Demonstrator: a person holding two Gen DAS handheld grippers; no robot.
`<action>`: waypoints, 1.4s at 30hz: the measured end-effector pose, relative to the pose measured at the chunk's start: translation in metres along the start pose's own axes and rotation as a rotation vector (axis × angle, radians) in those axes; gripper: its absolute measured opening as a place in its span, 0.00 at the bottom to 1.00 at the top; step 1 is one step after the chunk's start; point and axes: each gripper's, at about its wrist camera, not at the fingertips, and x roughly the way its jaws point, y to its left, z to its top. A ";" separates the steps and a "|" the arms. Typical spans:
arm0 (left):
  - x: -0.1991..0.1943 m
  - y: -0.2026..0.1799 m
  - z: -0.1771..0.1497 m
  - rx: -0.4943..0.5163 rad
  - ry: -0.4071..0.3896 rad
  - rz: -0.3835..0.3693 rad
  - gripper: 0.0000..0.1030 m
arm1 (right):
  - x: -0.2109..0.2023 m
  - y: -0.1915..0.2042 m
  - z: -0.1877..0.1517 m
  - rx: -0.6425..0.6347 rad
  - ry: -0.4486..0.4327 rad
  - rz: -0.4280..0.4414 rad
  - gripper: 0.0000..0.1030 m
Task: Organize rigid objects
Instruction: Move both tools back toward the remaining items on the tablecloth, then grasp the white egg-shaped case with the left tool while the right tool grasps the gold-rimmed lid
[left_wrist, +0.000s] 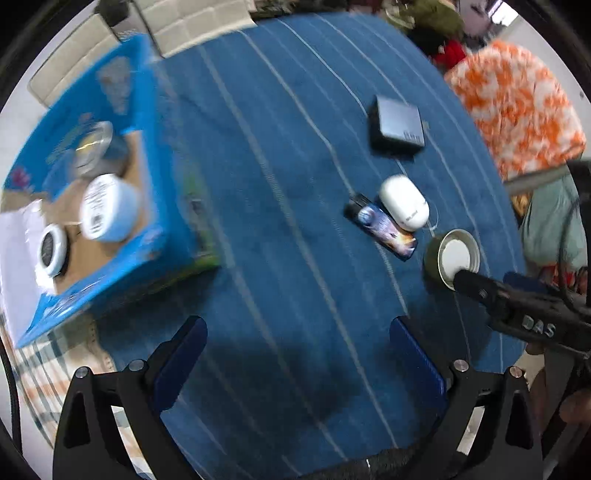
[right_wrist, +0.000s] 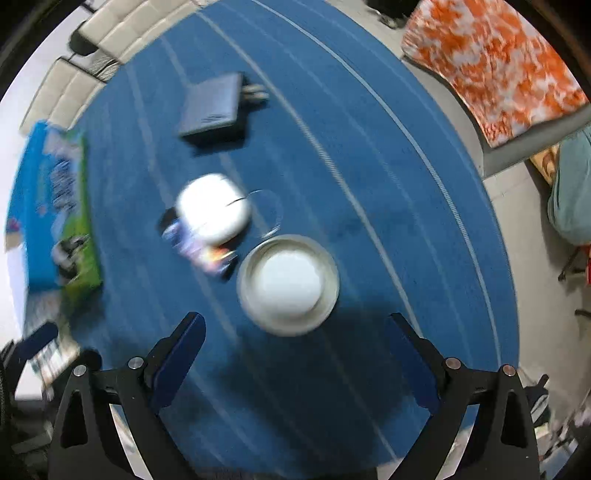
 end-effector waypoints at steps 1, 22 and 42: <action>0.007 -0.006 0.005 0.000 0.017 0.008 0.99 | 0.007 -0.002 0.003 0.008 0.012 0.010 0.95; 0.073 -0.077 0.105 -0.081 0.091 -0.050 0.84 | 0.012 -0.066 0.031 0.072 0.014 -0.051 0.66; 0.057 -0.100 0.078 0.063 -0.030 0.088 0.48 | -0.003 -0.032 0.017 -0.014 -0.035 -0.121 0.65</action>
